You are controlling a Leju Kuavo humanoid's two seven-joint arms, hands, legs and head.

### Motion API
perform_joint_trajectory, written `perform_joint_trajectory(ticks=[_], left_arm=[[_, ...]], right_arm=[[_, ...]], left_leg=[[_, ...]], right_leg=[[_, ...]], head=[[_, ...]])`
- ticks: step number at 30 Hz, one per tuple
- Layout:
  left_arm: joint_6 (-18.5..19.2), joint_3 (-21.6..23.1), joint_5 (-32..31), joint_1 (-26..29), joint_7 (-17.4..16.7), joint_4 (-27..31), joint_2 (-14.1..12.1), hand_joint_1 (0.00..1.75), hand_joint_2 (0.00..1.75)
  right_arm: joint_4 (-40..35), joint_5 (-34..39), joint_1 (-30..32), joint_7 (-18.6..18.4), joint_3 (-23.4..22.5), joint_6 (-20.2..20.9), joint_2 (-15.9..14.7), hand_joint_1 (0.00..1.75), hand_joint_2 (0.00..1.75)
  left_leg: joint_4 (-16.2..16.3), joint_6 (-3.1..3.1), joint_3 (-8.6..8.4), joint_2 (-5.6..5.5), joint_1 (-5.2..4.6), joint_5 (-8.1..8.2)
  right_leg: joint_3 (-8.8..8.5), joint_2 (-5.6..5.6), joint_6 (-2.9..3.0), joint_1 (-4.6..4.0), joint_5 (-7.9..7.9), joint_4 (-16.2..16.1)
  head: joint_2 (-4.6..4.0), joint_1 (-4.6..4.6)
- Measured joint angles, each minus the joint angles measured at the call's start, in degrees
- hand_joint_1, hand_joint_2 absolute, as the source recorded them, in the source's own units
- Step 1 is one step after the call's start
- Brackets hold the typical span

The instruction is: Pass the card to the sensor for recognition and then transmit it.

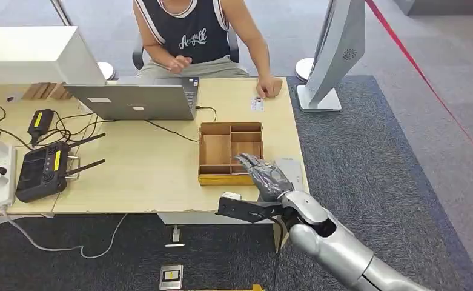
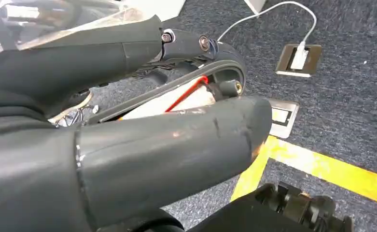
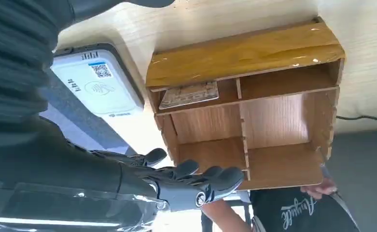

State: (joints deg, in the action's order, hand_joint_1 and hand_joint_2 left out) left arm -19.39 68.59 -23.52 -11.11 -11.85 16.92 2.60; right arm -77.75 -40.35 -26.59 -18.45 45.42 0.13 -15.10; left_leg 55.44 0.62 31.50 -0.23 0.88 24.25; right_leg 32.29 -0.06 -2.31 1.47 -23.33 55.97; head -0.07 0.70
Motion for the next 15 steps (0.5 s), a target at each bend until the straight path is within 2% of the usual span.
perform_joint_trajectory(ticks=[5,15], left_arm=[[-0.09,0.0,-0.68,0.05,-0.35,0.02,0.02,0.0,0.0],[-0.15,-0.31,-1.66,0.34,-0.96,0.04,0.48,0.0,0.0]], right_arm=[[1.42,-3.56,-0.07,-1.14,0.0,-3.75,1.24,0.0,1.75],[8.02,-3.98,-0.6,-0.26,0.02,-9.25,4.11,0.0,1.75]], left_leg=[[0.0,0.0,0.01,0.0,0.0,0.0],[0.0,0.0,0.02,0.0,0.0,0.0]], right_leg=[[-0.01,0.0,0.0,0.0,0.0,0.0],[-0.01,0.0,0.0,0.0,0.0,0.0]], head=[[0.0,-0.02],[0.0,-0.02]])
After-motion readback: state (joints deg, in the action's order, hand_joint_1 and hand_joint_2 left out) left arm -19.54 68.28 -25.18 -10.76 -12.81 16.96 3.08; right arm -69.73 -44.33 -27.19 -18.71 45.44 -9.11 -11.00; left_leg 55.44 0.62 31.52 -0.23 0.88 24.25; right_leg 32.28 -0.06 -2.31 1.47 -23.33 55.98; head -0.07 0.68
